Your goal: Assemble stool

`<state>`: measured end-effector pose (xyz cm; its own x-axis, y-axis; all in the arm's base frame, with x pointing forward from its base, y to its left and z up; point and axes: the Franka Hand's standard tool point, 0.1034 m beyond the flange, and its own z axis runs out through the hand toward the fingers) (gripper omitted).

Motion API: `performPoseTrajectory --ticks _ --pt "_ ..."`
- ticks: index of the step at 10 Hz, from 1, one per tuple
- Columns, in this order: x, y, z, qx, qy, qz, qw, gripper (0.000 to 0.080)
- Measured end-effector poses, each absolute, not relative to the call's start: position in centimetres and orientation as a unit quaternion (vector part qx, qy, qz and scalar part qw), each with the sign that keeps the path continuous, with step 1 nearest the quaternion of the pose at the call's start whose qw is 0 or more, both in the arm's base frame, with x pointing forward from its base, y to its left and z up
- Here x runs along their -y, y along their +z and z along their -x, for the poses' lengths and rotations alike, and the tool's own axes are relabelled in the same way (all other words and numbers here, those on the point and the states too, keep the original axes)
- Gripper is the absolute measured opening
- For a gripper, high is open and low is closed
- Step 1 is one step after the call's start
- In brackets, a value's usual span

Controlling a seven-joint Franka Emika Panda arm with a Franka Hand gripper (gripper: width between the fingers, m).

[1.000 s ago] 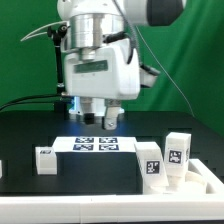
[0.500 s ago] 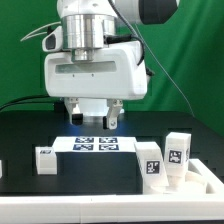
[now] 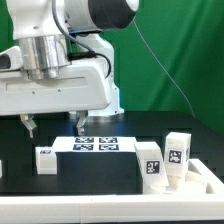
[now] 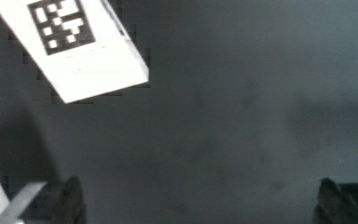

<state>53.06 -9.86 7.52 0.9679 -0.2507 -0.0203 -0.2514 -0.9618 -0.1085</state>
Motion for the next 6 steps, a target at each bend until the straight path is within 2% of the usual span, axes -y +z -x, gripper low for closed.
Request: performPoseTrajectory --ticks 3,5,6 --pt "10.4 7.5 -52.9 -0.029 0.001 0.998 0.049 0.0649" --pt "12.5 6.6 -53.0 0.068 0.016 0.998 0.004 0.0649" --pt "13.0 6.2 -53.4 0.056 0.027 0.998 0.003 0.0649"
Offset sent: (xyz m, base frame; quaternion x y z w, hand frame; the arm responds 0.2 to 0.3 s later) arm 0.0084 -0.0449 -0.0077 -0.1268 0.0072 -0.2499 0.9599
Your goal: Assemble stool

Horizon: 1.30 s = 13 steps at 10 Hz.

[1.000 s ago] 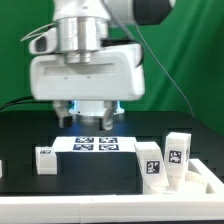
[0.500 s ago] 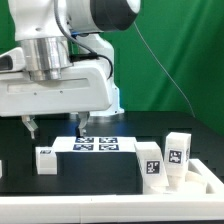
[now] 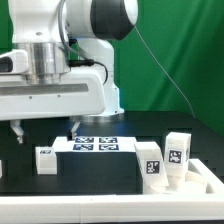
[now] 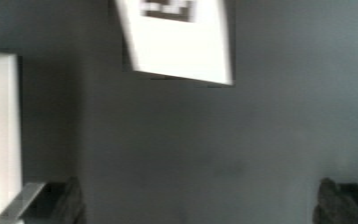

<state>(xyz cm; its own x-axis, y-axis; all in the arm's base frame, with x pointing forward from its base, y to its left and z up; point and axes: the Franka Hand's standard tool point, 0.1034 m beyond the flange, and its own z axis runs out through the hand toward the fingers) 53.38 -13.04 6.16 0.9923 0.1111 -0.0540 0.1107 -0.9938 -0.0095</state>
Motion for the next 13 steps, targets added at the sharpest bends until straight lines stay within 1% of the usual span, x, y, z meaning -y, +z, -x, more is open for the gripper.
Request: performPoseTrajectory --ticks 1,2,3,5,6,7,8,9,10,12,13 --pt "13.6 6.0 -53.3 0.053 0.026 0.998 0.006 0.0649" --pt "13.4 6.0 -53.2 0.051 0.030 0.998 0.006 0.0649" --pt "12.9 5.9 -52.7 0.048 0.068 0.996 0.013 0.0649" --pt "13.0 5.3 -52.4 0.032 0.183 0.982 0.028 0.0649" --pt "13.1 5.4 -53.0 0.041 0.230 0.972 0.019 0.0649" --pt "13.0 5.4 -53.6 0.057 0.257 0.965 0.009 0.0649" --pt "12.7 5.8 -53.0 0.050 0.306 0.951 0.018 0.0649" --pt "12.7 6.0 -53.2 0.040 0.324 0.945 0.018 0.0649" --pt "12.8 6.0 -52.7 0.042 0.354 0.934 0.016 0.0649" --pt "12.7 5.7 -51.7 0.039 0.414 0.909 0.017 0.0649" --pt "12.5 4.7 -51.4 0.039 0.426 0.904 0.013 0.0649"
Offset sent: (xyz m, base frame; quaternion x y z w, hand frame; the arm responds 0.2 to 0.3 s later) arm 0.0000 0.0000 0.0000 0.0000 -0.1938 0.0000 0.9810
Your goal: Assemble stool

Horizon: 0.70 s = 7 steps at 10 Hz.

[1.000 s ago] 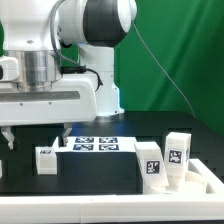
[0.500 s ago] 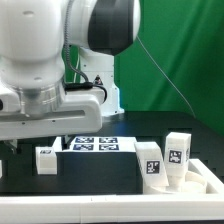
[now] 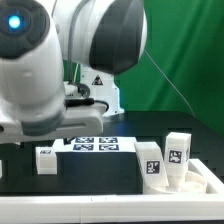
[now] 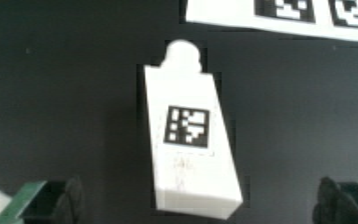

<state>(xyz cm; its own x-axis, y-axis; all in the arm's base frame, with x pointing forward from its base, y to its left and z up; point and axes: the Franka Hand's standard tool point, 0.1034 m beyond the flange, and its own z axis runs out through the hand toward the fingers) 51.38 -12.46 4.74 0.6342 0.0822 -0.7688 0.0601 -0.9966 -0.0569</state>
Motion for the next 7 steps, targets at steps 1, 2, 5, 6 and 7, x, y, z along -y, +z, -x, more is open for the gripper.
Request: performPoseTrajectory --ticks 1,2,5,6,7 --pt "12.1 4.0 -50.8 0.043 0.435 0.899 0.010 0.0649" --pt "12.2 3.4 -50.4 0.042 0.441 0.896 0.010 0.0649" --pt "12.5 1.7 -48.9 0.048 0.457 0.888 -0.003 0.0649" --pt "12.5 1.7 -48.7 0.047 0.459 0.887 -0.003 0.0649" --pt "12.7 1.7 -48.7 0.046 0.458 0.888 -0.002 0.0649"
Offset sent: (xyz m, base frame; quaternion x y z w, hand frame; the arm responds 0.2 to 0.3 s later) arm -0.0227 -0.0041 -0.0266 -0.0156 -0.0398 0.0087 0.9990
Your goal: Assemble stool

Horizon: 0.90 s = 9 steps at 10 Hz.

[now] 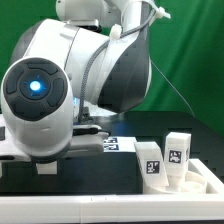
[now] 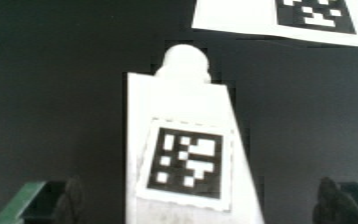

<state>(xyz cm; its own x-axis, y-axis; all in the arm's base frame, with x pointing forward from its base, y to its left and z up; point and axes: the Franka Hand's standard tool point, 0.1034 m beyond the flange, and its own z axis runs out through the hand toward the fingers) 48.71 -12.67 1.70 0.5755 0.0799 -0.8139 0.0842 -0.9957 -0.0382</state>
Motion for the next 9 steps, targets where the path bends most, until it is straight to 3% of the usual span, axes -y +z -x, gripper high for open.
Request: performPoseTrajectory --ticks 2,3,4,9 --pt "12.80 1.70 -48.68 -0.045 -0.458 -0.888 0.002 0.0399" --pt "12.85 1.70 -48.66 -0.045 -0.458 -0.888 0.002 0.0399" --pt "12.91 1.69 -48.65 -0.044 -0.458 -0.888 0.001 0.0324" --pt "13.03 2.09 -49.00 -0.047 -0.455 -0.889 -0.001 0.0324"
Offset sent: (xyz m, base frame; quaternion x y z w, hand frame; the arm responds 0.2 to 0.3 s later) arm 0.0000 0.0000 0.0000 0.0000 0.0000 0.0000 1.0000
